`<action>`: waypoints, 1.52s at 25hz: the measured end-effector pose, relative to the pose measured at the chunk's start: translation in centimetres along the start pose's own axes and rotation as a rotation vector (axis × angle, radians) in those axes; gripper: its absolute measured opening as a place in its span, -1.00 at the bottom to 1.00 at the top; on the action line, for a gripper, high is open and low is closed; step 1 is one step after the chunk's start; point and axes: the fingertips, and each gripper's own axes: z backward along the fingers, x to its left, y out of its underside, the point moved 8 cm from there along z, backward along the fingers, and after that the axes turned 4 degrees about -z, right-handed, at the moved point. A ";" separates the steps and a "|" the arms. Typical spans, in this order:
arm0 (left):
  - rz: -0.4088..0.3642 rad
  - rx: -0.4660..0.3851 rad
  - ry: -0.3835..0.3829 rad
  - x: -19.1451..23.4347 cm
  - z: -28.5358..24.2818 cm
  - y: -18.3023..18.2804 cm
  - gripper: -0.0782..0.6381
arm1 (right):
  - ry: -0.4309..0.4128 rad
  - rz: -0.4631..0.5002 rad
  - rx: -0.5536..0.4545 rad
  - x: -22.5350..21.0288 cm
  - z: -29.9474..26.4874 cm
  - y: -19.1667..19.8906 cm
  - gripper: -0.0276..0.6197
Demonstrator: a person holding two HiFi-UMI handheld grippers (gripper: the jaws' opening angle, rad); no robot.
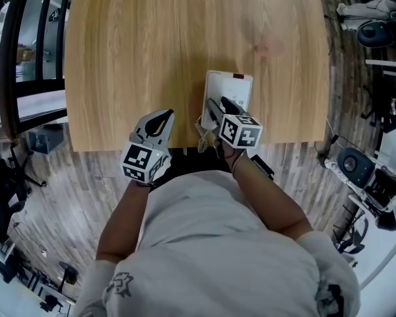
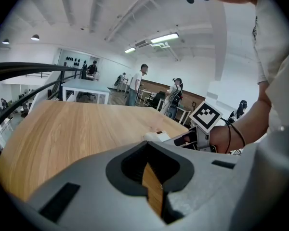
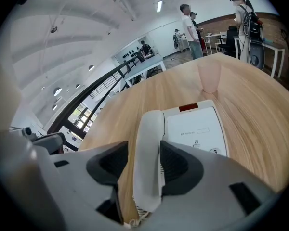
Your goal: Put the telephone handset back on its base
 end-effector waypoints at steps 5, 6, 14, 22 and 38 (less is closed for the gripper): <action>-0.027 -0.026 -0.004 -0.3 1.4 -1.0 -0.76 | 0.002 0.057 -0.021 1.0 1.5 0.0 -0.24; -0.034 -0.033 -0.004 -0.3 1.7 -1.2 -0.76 | 0.004 0.069 -0.029 1.3 1.9 -0.1 -0.24; -0.094 -0.088 0.000 -1.5 5.7 -2.9 -0.76 | -0.002 0.141 -0.097 4.3 5.8 0.6 -0.25; -0.167 -0.156 -0.001 -3.1 10.5 -4.3 -0.76 | -0.022 0.283 -0.199 8.0 10.6 1.3 -0.33; -0.293 -0.276 0.004 -7.6 18.8 -7.1 -0.76 | -0.153 0.535 -0.362 13.4 21.6 3.9 -0.81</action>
